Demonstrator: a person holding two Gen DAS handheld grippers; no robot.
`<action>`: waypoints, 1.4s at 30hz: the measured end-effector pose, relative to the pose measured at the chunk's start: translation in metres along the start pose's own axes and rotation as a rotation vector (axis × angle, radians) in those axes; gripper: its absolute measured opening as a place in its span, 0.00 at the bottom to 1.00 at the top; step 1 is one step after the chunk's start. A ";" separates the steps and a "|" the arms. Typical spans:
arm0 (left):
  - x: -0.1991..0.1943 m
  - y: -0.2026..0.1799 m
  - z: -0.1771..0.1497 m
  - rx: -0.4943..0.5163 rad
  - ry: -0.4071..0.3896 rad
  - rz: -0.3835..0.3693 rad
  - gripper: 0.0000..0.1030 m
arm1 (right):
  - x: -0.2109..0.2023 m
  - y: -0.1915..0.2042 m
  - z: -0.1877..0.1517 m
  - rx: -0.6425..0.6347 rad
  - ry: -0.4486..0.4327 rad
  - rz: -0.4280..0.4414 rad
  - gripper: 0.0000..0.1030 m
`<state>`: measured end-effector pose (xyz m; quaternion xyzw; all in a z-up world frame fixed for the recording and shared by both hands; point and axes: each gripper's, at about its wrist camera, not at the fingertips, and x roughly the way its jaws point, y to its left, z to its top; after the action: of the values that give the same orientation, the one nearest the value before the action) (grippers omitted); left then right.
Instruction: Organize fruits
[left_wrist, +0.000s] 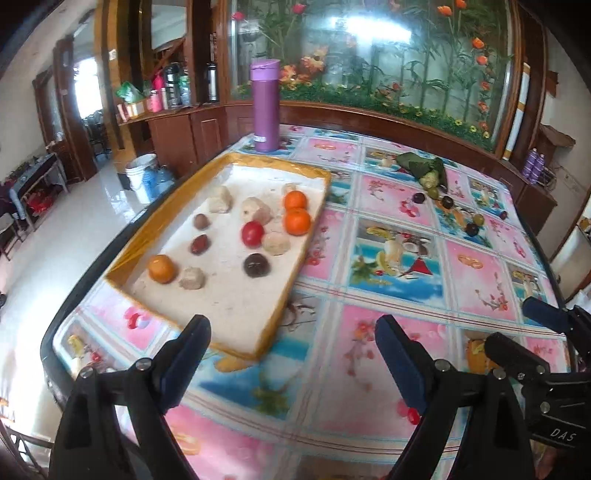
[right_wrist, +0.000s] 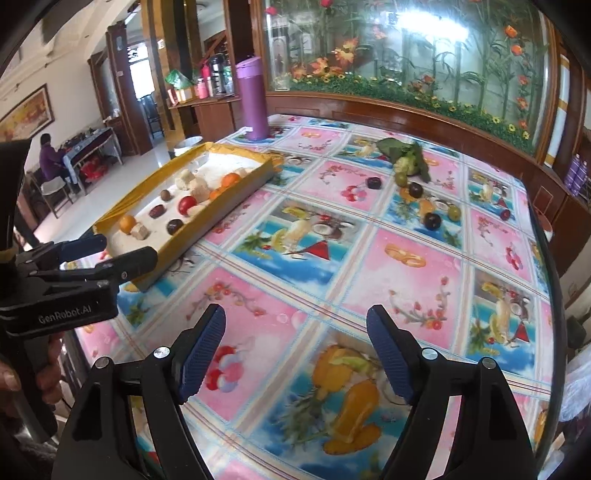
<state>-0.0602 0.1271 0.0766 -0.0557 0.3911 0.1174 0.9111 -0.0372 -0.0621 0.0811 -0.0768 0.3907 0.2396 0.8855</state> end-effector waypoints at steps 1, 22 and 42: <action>-0.003 0.007 -0.004 -0.015 -0.007 0.027 0.89 | 0.001 0.005 0.001 -0.008 -0.004 0.005 0.77; 0.004 0.117 -0.021 0.021 -0.053 0.091 1.00 | 0.019 0.117 -0.003 0.049 -0.081 -0.152 1.00; -0.007 0.137 -0.022 -0.013 -0.149 0.100 1.00 | 0.010 0.146 -0.008 0.043 -0.144 -0.248 1.00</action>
<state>-0.1158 0.2543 0.0650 -0.0333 0.3236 0.1690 0.9304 -0.1076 0.0666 0.0756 -0.0881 0.3188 0.1247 0.9354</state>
